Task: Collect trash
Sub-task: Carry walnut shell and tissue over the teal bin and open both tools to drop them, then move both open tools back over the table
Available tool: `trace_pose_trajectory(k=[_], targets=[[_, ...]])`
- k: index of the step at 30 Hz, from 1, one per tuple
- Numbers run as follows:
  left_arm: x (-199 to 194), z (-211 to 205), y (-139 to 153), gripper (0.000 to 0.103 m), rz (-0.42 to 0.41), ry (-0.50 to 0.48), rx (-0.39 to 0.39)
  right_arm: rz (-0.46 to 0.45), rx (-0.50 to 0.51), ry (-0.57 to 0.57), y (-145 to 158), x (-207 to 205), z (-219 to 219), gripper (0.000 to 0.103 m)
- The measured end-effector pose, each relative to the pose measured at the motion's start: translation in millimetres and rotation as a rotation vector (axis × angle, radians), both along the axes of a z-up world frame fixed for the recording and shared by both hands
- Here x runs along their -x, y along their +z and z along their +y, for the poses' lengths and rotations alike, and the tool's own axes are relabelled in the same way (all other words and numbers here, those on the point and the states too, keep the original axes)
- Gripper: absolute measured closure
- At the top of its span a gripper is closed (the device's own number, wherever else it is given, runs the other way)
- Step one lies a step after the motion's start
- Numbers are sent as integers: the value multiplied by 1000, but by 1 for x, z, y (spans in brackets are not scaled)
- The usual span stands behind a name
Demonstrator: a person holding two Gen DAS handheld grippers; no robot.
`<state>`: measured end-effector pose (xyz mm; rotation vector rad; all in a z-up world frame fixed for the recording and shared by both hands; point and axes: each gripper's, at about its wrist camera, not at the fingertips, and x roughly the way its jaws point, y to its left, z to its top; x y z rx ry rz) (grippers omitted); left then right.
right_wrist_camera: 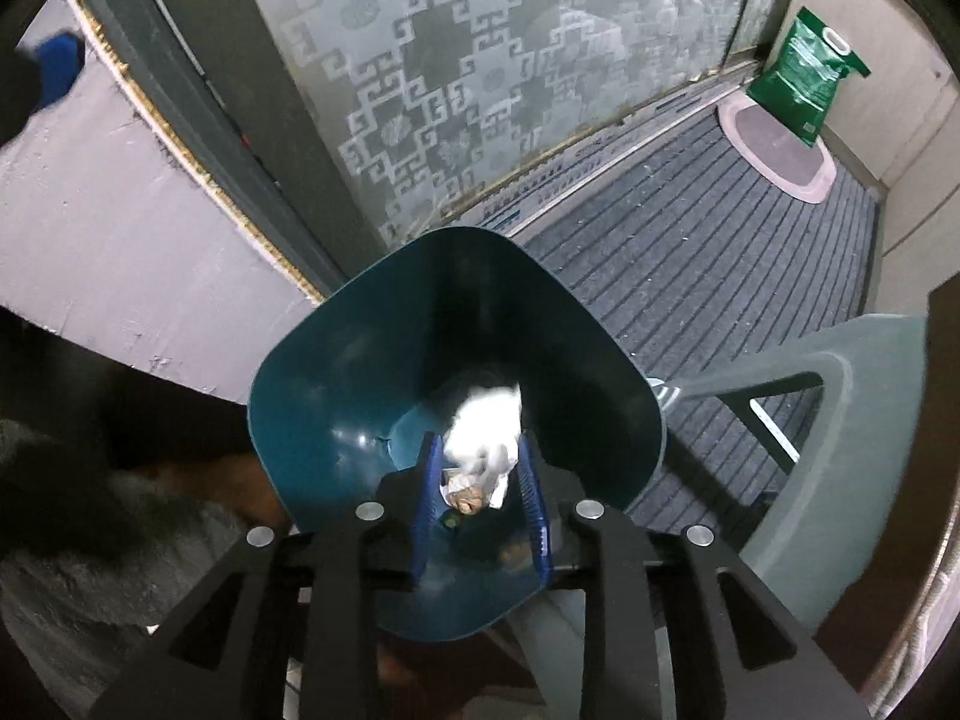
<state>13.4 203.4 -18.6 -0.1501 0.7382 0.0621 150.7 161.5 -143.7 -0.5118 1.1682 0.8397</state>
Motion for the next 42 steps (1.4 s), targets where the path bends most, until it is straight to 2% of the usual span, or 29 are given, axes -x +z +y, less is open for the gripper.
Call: trace_pose_trajectory(k=[5, 11, 16, 22, 24, 32, 34, 36, 39, 42], targets=[[2, -2, 4, 80, -13, 4, -2, 7, -71, 5, 13, 3, 3, 74], [3, -7, 17, 80, -56, 9, 9, -59, -170, 0, 49, 4, -1, 72], [-5, -18, 24, 76, -71, 0, 15, -125, -249, -29, 82, -1, -22, 72], [-16, -34, 26, 75, -75, -23, 7, -179, -293, -70, 103, -7, -54, 72], [-21, -40, 26, 71, -78, -31, 7, -195, -305, -92, 109, -9, -66, 66], [-36, -66, 22, 70, -66, -69, -5, -312, -309, -173, 127, -15, -120, 46], [-40, -73, 21, 68, -64, -80, -7, -339, -296, -187, 128, -17, -131, 41], [-44, -81, 19, 66, -59, -92, -12, -391, -271, -197, 130, -17, -141, 32], [-50, -92, 16, 66, -49, -109, -16, -429, -252, -217, 132, -21, -159, 30], [-56, -103, 14, 66, -47, -128, -17, -462, -232, -257, 132, -27, -181, 21]])
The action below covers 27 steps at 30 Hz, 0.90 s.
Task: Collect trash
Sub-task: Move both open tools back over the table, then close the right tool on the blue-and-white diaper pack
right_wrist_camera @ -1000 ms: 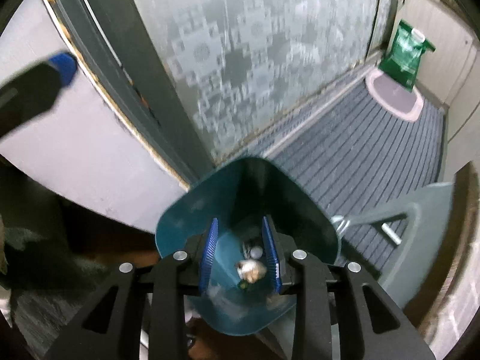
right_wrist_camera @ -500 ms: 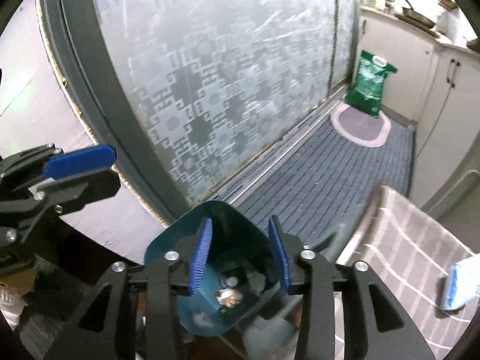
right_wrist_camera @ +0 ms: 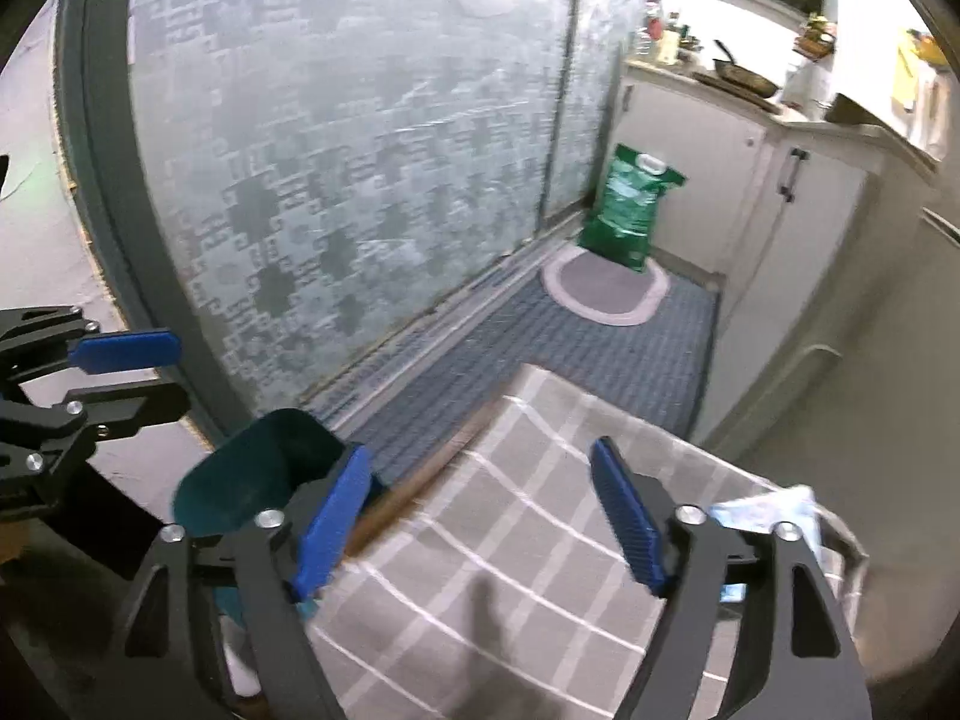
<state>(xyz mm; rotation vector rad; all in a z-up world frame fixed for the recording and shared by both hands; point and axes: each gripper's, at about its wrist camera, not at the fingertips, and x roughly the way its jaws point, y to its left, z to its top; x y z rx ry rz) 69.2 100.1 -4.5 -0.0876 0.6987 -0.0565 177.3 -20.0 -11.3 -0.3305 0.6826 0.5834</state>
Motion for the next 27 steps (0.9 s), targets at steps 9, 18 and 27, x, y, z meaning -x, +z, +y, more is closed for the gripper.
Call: trace_pose_trajectory(k=[9, 18, 27], targets=[[-20, -38, -5, 61, 13, -66, 8, -24, 67, -128, -12, -18, -59, 10], [-40, -62, -12, 61, 26, -95, 43, -23, 195, -160, -34, -29, -80, 7], [-56, -77, -17, 61, 42, -115, 84, 49, 213, -187, -51, -61, -96, 5]])
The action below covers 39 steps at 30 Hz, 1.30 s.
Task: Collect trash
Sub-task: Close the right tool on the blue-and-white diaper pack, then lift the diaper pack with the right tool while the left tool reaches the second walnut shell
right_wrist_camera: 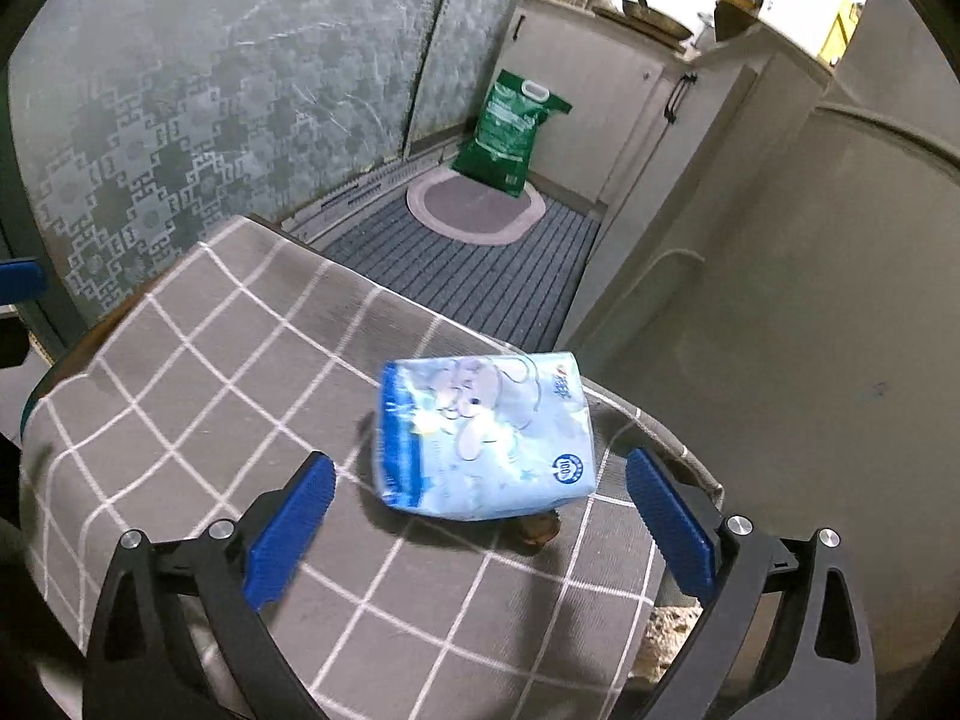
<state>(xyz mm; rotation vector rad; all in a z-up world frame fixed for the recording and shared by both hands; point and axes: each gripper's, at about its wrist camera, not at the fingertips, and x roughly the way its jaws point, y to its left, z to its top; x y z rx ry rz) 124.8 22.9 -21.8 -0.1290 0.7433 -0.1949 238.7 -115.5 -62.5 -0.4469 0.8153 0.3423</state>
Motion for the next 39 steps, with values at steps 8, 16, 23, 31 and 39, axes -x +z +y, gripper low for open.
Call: trace_pose_trajectory(k=[8, 16, 23, 31, 39], targets=[[-7, -3, -7, 61, 28, -5, 0, 51, -27, -2, -11, -19, 1, 5], [-9, -9, -9, 61, 35, -27, 14, 89, -71, -50, -8, -30, -4, 21], [-12, -17, -12, 61, 38, -45, 13, 89, -162, -48, 7, -18, -17, 34], [-27, -37, -25, 58, 66, -87, 39, 23, -276, -34, 47, 11, -36, 34], [-44, -71, -36, 65, 68, -133, 58, -34, -342, -42, 75, 40, -71, 34]])
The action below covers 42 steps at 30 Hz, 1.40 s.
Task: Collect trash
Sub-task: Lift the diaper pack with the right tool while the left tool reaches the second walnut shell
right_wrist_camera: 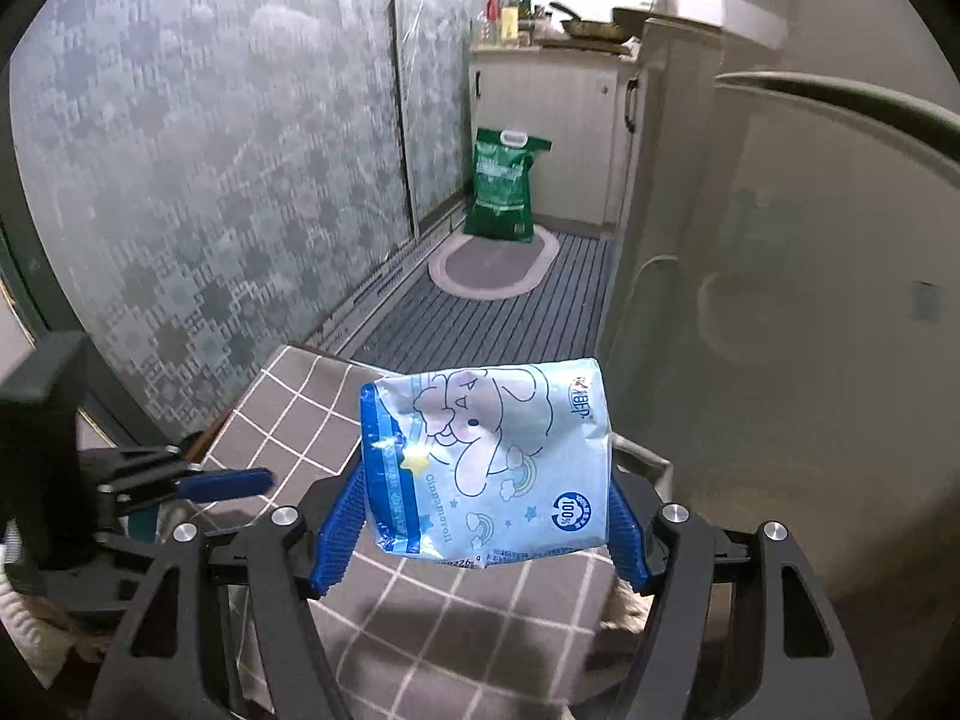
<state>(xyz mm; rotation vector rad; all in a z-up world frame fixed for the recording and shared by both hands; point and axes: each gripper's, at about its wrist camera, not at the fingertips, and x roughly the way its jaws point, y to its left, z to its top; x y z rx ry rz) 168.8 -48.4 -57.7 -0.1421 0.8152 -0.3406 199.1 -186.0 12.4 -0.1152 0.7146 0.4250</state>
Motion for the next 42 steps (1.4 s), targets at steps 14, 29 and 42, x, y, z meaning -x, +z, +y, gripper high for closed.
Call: trace_pose_trajectory(k=[14, 29, 42], targets=[[-40, -57, -18, 83, 24, -57, 56, 9, -71, 10, -4, 26, -56, 34], [-66, -80, -20, 68, 44, -4, 44, 30, -78, 36, -15, 34, -71, 34], [-73, -83, -19, 80, 38, 37, 9, 43, -62, 39, -21, 37, -73, 34]])
